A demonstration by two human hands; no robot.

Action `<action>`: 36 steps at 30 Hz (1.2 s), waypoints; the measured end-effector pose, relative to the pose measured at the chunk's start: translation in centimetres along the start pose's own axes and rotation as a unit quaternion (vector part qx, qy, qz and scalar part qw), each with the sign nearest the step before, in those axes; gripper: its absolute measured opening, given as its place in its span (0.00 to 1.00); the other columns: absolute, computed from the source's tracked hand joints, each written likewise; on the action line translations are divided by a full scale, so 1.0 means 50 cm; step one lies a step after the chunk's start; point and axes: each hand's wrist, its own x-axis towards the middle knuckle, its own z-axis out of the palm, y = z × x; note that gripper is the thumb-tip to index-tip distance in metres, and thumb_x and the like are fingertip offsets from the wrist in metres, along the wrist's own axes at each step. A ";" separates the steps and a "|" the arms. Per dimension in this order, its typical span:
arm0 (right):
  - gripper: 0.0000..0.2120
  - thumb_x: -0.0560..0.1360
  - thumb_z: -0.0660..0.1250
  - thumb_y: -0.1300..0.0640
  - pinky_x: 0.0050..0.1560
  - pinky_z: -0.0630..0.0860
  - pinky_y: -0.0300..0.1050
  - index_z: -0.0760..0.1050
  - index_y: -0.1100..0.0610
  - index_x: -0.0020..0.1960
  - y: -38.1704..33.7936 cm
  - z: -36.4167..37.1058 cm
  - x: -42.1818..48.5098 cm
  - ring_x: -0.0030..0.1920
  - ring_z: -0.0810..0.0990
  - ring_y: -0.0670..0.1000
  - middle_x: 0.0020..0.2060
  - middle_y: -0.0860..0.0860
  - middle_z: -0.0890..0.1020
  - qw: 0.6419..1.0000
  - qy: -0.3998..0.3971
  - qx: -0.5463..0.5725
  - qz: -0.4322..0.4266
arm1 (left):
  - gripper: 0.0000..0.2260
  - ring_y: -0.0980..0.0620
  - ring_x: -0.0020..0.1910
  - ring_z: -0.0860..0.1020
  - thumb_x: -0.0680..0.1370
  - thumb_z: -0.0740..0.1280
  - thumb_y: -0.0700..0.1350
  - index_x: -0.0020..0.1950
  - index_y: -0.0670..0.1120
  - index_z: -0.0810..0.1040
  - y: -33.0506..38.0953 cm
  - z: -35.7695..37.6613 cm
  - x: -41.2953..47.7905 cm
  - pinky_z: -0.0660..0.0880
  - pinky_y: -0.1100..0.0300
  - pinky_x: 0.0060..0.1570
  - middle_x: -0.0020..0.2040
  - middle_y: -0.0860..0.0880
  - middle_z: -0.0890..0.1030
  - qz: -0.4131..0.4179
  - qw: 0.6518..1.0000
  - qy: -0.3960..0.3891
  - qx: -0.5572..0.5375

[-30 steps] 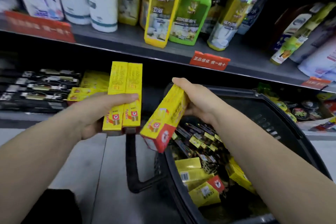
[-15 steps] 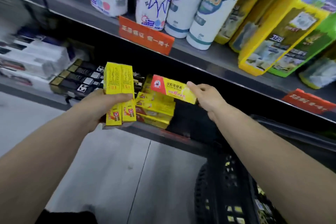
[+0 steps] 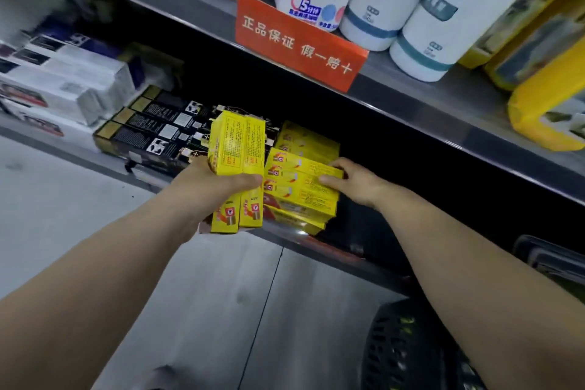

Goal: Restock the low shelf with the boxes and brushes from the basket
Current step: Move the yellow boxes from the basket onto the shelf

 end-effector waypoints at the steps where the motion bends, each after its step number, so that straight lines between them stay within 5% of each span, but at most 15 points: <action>1: 0.37 0.70 0.71 0.42 0.59 0.68 0.41 0.59 0.52 0.73 0.000 0.001 -0.002 0.60 0.71 0.49 0.67 0.53 0.70 0.999 -0.036 -0.019 0.004 | 0.29 0.43 0.53 0.80 0.66 0.76 0.54 0.64 0.47 0.72 0.000 0.004 0.005 0.75 0.42 0.56 0.55 0.46 0.81 -0.002 1.000 0.004 -0.004; 3: 0.52 0.62 0.75 0.39 0.67 0.65 0.46 0.48 0.47 0.76 -0.006 0.007 -0.004 0.68 0.66 0.54 0.72 0.55 0.61 0.989 -0.096 -0.108 0.010 | 0.27 0.44 0.50 0.81 0.67 0.76 0.53 0.62 0.48 0.73 0.002 0.013 0.012 0.78 0.43 0.52 0.53 0.47 0.82 -0.007 1.000 0.007 -0.015; 6: 0.60 0.58 0.78 0.38 0.69 0.64 0.46 0.41 0.45 0.75 -0.013 0.019 -0.002 0.71 0.61 0.57 0.73 0.56 0.54 0.978 -0.113 -0.178 0.008 | 0.19 0.48 0.45 0.83 0.68 0.75 0.50 0.56 0.50 0.76 0.005 0.027 0.016 0.79 0.52 0.43 0.48 0.49 0.83 0.002 1.000 0.005 -0.022; 10: 0.59 0.58 0.77 0.37 0.68 0.64 0.47 0.41 0.44 0.75 -0.007 0.023 -0.001 0.72 0.61 0.57 0.74 0.55 0.53 0.979 -0.109 -0.171 0.004 | 0.10 0.50 0.42 0.83 0.70 0.74 0.49 0.48 0.53 0.78 0.006 0.037 0.016 0.77 0.58 0.37 0.45 0.50 0.84 0.017 1.000 -0.003 -0.019; 22: 0.58 0.61 0.75 0.38 0.71 0.60 0.47 0.40 0.44 0.76 -0.009 0.015 -0.006 0.74 0.56 0.56 0.76 0.54 0.49 0.983 -0.114 -0.147 0.007 | 0.18 0.52 0.41 0.82 0.70 0.73 0.49 0.59 0.49 0.77 0.005 0.033 0.005 0.76 0.60 0.33 0.47 0.50 0.84 0.009 1.000 -0.007 -0.014; 26: 0.59 0.59 0.75 0.36 0.73 0.58 0.51 0.39 0.44 0.76 -0.040 -0.006 -0.022 0.75 0.52 0.56 0.76 0.55 0.47 0.980 -0.094 -0.174 -0.012 | 0.18 0.49 0.44 0.83 0.70 0.74 0.48 0.58 0.49 0.76 0.007 0.037 0.005 0.78 0.56 0.38 0.49 0.48 0.84 -0.018 0.999 -0.031 -0.028; 31: 0.57 0.58 0.80 0.50 0.65 0.64 0.40 0.46 0.43 0.75 -0.123 -0.014 -0.069 0.70 0.62 0.47 0.75 0.49 0.56 0.972 -0.077 0.041 -0.217 | 0.13 0.51 0.32 0.83 0.68 0.74 0.45 0.50 0.48 0.78 0.010 0.043 -0.003 0.75 0.61 0.24 0.37 0.48 0.85 -0.050 0.990 -0.131 -0.014; 36: 0.43 0.60 0.80 0.59 0.56 0.76 0.36 0.61 0.50 0.67 -0.128 -0.020 -0.081 0.56 0.77 0.42 0.55 0.42 0.76 0.965 -0.110 0.104 -0.216 | 0.23 0.48 0.31 0.83 0.57 0.74 0.56 0.47 0.47 0.80 0.018 0.041 -0.009 0.78 0.58 0.26 0.36 0.46 0.85 -0.069 0.983 -0.168 -0.001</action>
